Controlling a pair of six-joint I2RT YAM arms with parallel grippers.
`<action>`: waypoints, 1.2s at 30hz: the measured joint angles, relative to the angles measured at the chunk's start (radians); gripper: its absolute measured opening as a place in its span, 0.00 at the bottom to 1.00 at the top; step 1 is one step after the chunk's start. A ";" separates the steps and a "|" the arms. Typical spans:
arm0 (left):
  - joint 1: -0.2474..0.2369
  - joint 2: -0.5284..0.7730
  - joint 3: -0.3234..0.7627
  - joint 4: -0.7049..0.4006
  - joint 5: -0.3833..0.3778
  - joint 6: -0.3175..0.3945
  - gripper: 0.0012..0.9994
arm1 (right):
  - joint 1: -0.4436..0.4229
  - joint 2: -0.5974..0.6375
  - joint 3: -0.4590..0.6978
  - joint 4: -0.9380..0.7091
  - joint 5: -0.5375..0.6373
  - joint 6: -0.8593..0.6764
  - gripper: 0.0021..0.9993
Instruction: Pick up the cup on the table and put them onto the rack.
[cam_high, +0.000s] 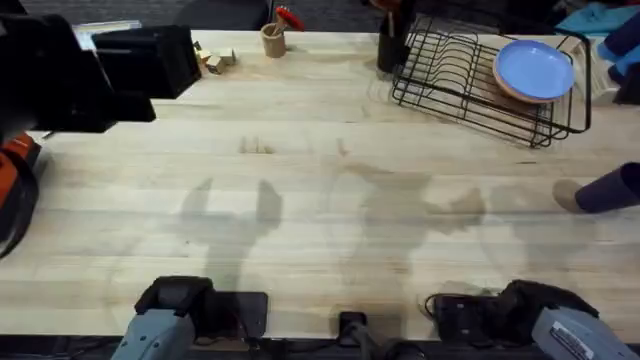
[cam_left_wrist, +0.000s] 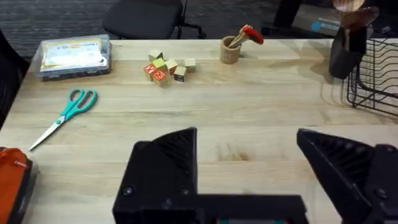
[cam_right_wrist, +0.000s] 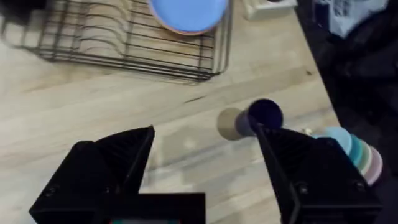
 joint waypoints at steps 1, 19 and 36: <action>0.000 0.000 0.000 0.000 0.000 0.000 0.99 | -0.022 0.000 0.000 0.000 0.000 0.001 1.00; 0.000 0.000 0.000 0.000 0.000 0.000 0.99 | -0.289 0.000 0.000 0.000 0.003 0.007 1.00; 0.000 0.000 0.000 0.000 0.000 0.000 0.99 | -0.290 0.168 0.002 0.002 0.045 0.007 1.00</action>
